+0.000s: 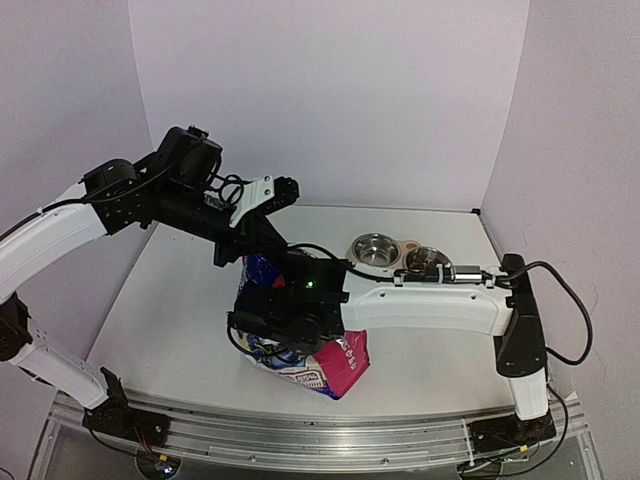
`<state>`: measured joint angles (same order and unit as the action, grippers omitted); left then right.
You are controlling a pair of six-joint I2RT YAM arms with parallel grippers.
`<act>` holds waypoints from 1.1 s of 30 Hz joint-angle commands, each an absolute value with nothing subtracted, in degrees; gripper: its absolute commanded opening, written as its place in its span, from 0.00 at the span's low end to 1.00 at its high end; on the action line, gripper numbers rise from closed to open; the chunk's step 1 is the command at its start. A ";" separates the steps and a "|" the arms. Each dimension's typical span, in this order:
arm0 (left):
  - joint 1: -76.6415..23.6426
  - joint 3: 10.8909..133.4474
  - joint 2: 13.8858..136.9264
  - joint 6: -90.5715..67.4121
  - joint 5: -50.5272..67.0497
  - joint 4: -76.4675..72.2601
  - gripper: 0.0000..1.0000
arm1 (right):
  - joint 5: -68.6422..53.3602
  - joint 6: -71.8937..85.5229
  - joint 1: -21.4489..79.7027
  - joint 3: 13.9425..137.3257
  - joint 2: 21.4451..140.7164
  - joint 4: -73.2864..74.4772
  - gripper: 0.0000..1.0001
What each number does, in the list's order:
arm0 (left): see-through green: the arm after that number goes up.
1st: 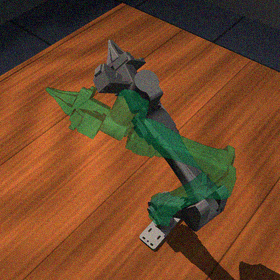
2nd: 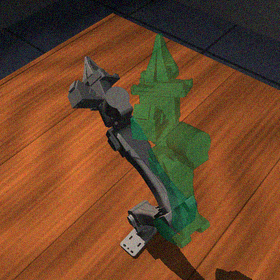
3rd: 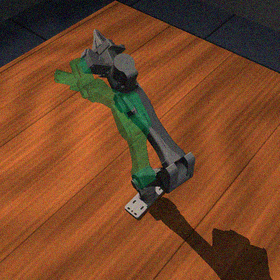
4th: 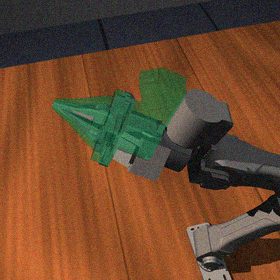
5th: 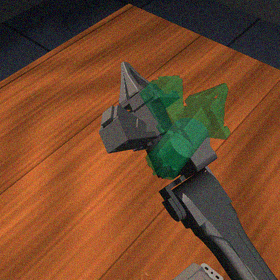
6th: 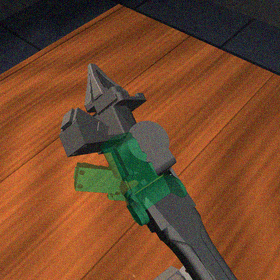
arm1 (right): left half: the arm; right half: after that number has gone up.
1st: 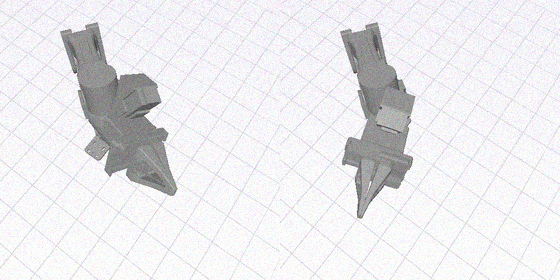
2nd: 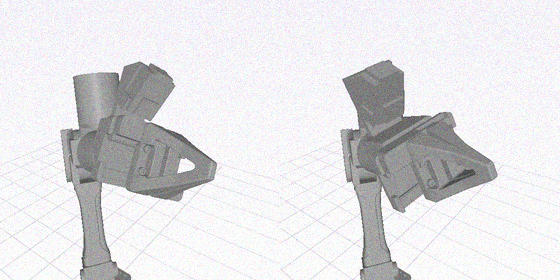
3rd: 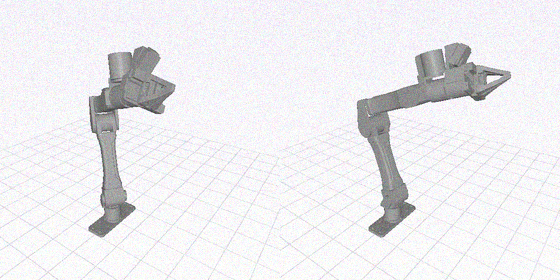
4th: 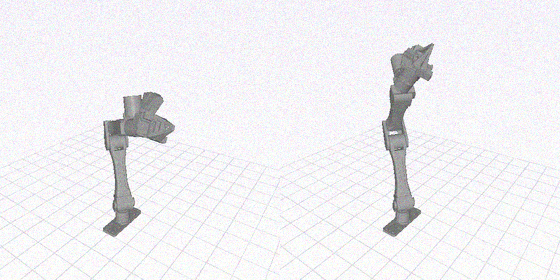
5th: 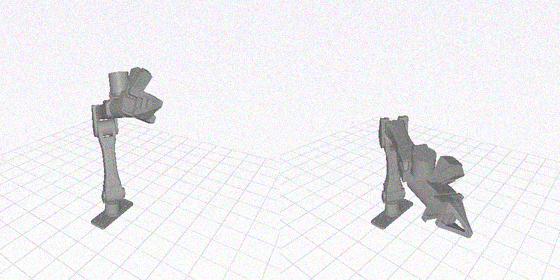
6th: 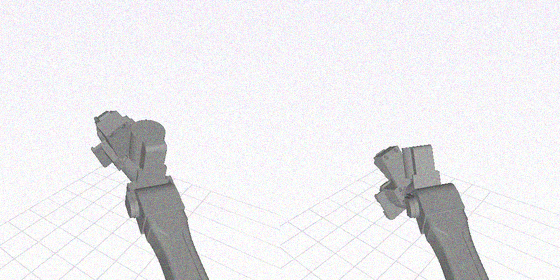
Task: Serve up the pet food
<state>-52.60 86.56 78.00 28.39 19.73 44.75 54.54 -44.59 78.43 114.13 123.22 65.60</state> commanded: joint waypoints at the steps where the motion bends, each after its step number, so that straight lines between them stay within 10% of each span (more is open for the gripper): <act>1: -52.65 87.02 75.98 27.16 21.30 44.39 0.00 | 35.20 -43.13 77.78 117.12 127.24 66.32 0.00; 12: -51.47 84.86 75.27 27.96 17.89 43.95 0.00 | 14.15 -33.10 72.98 113.55 111.00 54.33 0.00; 33: -51.25 87.44 76.28 30.20 13.11 43.41 0.00 | 17.85 -12.15 71.98 106.44 97.09 65.24 0.00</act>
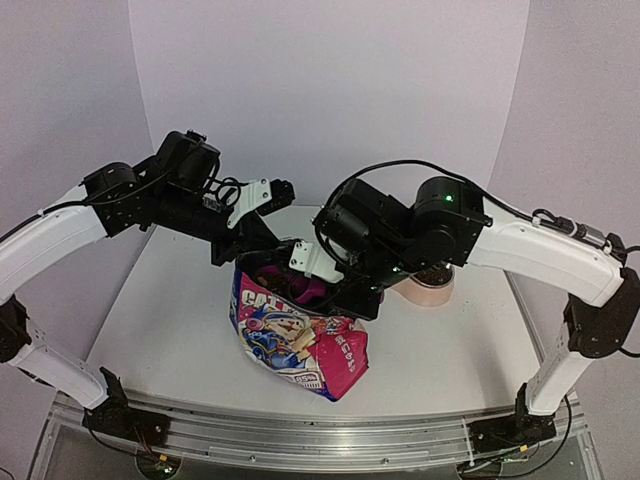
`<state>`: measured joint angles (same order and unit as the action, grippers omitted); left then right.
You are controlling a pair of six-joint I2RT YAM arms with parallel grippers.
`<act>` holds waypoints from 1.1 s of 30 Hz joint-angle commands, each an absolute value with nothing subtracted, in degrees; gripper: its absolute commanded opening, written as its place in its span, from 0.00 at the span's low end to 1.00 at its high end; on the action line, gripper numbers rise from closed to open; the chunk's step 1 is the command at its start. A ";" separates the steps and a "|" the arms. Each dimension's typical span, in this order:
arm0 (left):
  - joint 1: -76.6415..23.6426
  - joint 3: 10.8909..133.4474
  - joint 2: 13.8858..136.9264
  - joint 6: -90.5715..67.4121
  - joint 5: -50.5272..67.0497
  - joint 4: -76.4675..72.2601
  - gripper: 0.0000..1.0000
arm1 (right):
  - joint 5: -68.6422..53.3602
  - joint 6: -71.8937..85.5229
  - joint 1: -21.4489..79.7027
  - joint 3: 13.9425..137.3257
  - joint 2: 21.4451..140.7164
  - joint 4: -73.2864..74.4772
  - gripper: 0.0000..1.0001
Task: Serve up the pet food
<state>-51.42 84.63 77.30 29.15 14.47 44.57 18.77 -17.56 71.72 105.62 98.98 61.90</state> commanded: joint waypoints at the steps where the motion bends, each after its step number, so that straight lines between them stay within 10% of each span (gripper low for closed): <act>1: -51.24 87.41 76.16 30.25 13.00 43.32 0.00 | 18.20 -11.70 71.98 105.75 96.08 65.00 0.00; 33: -51.25 86.30 75.94 30.12 12.14 42.30 0.00 | 14.42 -7.55 71.98 94.36 79.47 57.05 0.00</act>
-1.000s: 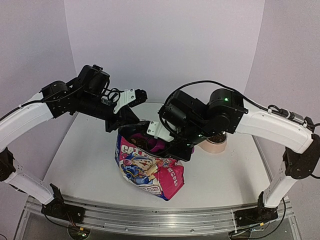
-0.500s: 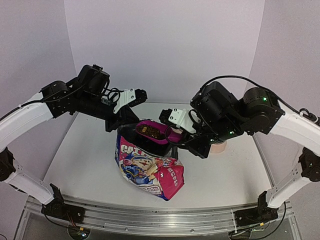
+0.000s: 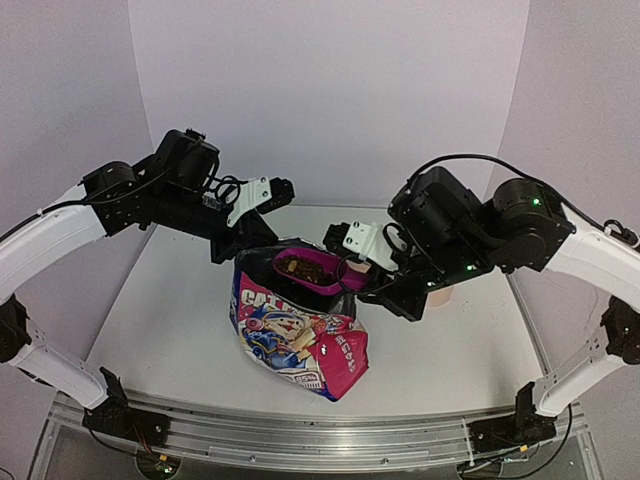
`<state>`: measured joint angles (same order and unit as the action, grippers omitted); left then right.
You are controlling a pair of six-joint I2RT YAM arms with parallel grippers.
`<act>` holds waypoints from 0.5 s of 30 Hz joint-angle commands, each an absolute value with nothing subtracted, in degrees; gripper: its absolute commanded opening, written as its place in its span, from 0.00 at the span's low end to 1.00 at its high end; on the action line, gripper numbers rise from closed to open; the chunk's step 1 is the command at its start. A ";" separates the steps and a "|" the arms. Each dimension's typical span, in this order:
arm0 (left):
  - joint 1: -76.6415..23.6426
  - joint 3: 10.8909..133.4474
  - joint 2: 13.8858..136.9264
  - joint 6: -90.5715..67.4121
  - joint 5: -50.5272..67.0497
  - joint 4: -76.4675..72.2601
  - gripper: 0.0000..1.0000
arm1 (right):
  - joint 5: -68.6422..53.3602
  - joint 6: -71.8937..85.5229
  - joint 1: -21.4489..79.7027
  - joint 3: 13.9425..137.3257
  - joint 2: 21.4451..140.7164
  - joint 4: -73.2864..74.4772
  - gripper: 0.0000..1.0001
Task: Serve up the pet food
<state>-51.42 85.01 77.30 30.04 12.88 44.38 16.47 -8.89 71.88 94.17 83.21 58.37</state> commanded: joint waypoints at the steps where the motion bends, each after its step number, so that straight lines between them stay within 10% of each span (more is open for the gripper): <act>1: -51.24 86.26 75.98 29.97 12.15 42.22 0.00 | 14.15 -7.43 71.98 94.32 79.16 56.98 0.00; 15: -51.24 86.24 76.17 29.46 12.57 42.54 0.00 | 18.08 -3.87 71.67 96.42 75.28 57.93 0.00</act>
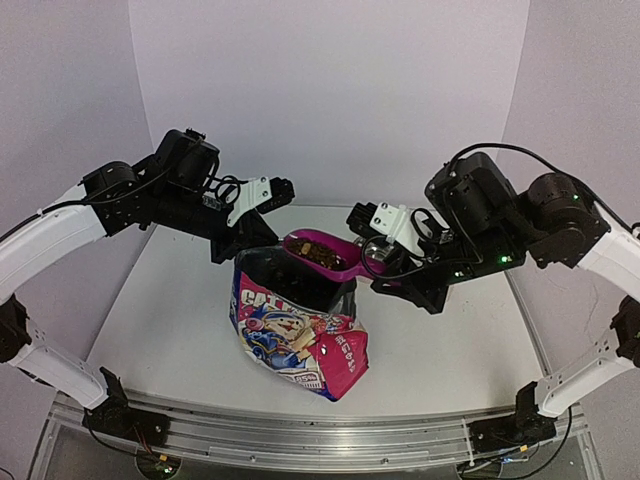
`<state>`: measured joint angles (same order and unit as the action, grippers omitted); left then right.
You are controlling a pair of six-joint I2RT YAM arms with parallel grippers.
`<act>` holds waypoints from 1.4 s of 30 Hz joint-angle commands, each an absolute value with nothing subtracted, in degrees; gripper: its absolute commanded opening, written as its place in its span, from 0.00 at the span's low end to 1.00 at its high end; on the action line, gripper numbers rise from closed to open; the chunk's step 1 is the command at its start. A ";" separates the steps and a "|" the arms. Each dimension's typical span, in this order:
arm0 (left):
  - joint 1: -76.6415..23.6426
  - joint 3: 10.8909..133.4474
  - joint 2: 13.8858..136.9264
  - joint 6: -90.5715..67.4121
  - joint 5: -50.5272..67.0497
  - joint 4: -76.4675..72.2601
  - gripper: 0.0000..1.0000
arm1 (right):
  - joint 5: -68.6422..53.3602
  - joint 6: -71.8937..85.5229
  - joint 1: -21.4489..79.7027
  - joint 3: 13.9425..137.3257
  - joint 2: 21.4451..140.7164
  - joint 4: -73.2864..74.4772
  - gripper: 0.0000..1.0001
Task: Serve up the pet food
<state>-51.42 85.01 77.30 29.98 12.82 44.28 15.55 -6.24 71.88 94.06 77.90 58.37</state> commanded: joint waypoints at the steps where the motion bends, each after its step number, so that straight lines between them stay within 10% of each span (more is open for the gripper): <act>1: -51.24 86.30 76.20 29.44 12.57 42.54 0.00 | 18.65 -3.48 71.48 96.96 75.18 58.25 0.00; 20: -51.24 86.84 76.46 29.36 13.72 42.45 0.00 | 14.31 -4.44 51.82 104.66 85.89 63.62 0.00; 42: -51.27 84.32 74.26 28.98 12.22 42.15 0.00 | 6.29 -22.51 25.66 84.24 92.66 35.66 0.00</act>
<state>-51.42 84.54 76.13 29.59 13.17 43.93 6.94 -17.31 26.92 86.22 90.97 42.46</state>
